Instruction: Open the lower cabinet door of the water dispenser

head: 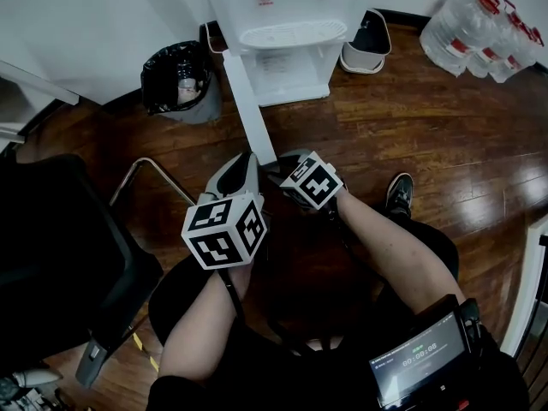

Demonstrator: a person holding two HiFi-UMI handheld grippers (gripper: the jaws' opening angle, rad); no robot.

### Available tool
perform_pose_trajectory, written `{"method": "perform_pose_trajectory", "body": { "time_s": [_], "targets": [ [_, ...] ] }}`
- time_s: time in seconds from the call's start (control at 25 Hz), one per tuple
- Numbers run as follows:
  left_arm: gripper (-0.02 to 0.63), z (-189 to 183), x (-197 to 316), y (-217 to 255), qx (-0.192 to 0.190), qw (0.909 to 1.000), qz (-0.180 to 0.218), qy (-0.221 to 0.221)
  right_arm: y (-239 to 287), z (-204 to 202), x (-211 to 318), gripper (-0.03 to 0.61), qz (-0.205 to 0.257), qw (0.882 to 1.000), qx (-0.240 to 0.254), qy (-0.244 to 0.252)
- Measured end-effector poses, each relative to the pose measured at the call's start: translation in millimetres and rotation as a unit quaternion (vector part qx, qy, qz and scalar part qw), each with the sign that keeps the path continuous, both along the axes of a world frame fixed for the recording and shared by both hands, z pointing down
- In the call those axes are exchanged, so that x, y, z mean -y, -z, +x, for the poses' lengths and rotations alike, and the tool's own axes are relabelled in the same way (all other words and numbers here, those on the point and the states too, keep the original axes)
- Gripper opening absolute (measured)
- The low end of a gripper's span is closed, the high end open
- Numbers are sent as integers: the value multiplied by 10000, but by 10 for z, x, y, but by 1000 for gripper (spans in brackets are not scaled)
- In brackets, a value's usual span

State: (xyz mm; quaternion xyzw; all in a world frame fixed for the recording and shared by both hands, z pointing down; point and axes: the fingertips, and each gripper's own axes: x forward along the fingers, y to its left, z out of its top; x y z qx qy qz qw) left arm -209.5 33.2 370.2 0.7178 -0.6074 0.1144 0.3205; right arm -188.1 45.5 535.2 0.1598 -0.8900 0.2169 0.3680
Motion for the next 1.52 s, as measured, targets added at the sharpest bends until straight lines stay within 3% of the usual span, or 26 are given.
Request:
{"method": "perform_pose_trajectory", "body": {
  "time_s": [0.16, 0.28, 0.48, 0.6, 0.68, 0.8, 0.92, 1.0, 1.16, 1.36, 1.52],
  "targets": [
    [38, -25, 20, 27, 43, 9999, 81, -51, 12, -158, -92, 167, -134, 9994, 127, 293],
    [38, 65, 80, 71, -25, 9998, 149, -163, 114, -127, -51, 164, -129, 9992, 294, 222],
    [38, 416, 87, 113, 153, 9974, 330, -627, 424, 315, 109, 127, 5, 9970, 696, -337],
    [38, 674, 13, 66, 59, 9956, 272, -896, 619, 749, 262, 89, 205, 9910, 908, -962],
    [38, 920, -40, 56, -280, 9931, 202, -1122, 822, 1036, 411, 57, 327, 9781, 1235, -1645],
    [38, 1358, -153, 80, -880, 9841, 124, -1539, 1169, 1420, 614, 22, 654, 9465, 1714, -2653],
    [38, 1565, -252, 101, -624, 9794, 387, -1879, 1499, 1652, 701, 5, 1082, 9165, 2045, -3262],
    [38, 1542, -288, 98, -312, 9789, 653, -1912, 1687, 1714, 647, 5, 1309, 9057, 2181, -3391],
    [21, 1353, -206, 162, -36, 9809, 1081, -1616, 1979, 1705, 461, 5, 1704, 9053, 2265, -3164],
    [20, 1114, -82, 356, 117, 9793, 1602, -1234, 2085, 1657, 317, 5, 1774, 9136, 2238, -2895],
    [20, 926, -29, 403, 119, 9814, 1642, -989, 2129, 1608, 357, 5, 1762, 9179, 2182, -2808]
  ]
}}
